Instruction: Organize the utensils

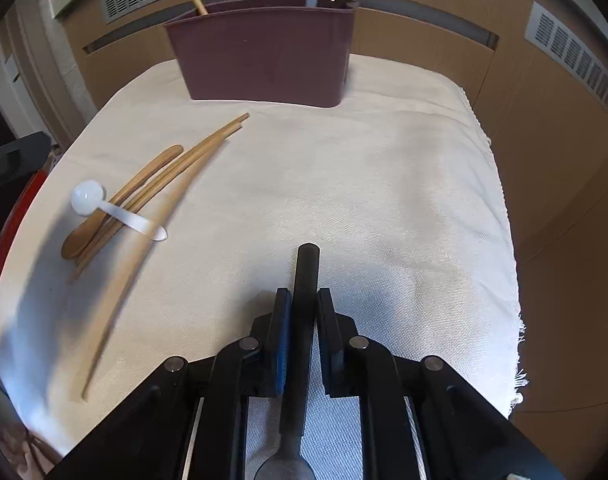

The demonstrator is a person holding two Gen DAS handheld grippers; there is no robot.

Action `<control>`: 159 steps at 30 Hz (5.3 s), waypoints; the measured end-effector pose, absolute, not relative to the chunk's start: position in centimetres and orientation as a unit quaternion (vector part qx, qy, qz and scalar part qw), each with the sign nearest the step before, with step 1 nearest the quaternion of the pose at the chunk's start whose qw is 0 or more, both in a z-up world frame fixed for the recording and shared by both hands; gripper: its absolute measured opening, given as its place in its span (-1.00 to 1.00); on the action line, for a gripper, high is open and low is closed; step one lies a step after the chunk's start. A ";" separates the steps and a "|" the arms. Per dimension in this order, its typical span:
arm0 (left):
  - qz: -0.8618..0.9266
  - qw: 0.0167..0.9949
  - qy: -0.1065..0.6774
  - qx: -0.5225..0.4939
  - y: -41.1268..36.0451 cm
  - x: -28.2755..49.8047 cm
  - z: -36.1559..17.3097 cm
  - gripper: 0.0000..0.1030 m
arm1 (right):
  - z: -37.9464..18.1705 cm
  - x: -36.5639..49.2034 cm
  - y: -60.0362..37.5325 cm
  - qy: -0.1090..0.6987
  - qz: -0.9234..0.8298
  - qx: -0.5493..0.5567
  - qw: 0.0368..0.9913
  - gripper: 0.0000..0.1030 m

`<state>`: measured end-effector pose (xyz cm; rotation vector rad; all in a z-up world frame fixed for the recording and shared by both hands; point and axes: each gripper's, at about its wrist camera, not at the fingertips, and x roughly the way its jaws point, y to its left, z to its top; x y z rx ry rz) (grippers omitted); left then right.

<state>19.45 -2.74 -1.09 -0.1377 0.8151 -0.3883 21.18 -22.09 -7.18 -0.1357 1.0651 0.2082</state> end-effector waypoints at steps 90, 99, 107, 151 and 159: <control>-0.092 0.885 0.454 -0.053 3.2 20.4 -5.9 0.46 | -6.6 26.0 -21.1 0.485 0.147 -0.042 0.861 -0.79; -0.107 0.843 0.510 -0.133 2.8 22.9 -7.4 0.43 | -3.6 23.0 -23.5 0.452 0.135 -0.022 0.881 -0.79; -0.094 0.837 0.527 -0.114 -0.4 26.5 -7.6 0.43 | -3.9 22.8 -24.8 0.446 0.115 -0.014 0.887 -0.79; -0.163 0.927 0.336 -0.027 -4.3 21.8 1.6 -0.73 | -0.5 20.4 -25.5 0.390 0.125 0.007 0.913 -0.79; -0.170 0.940 0.295 -0.024 -4.0 19.4 4.8 -0.80 | 2.7 18.9 -25.0 0.354 0.127 -0.001 0.927 -0.79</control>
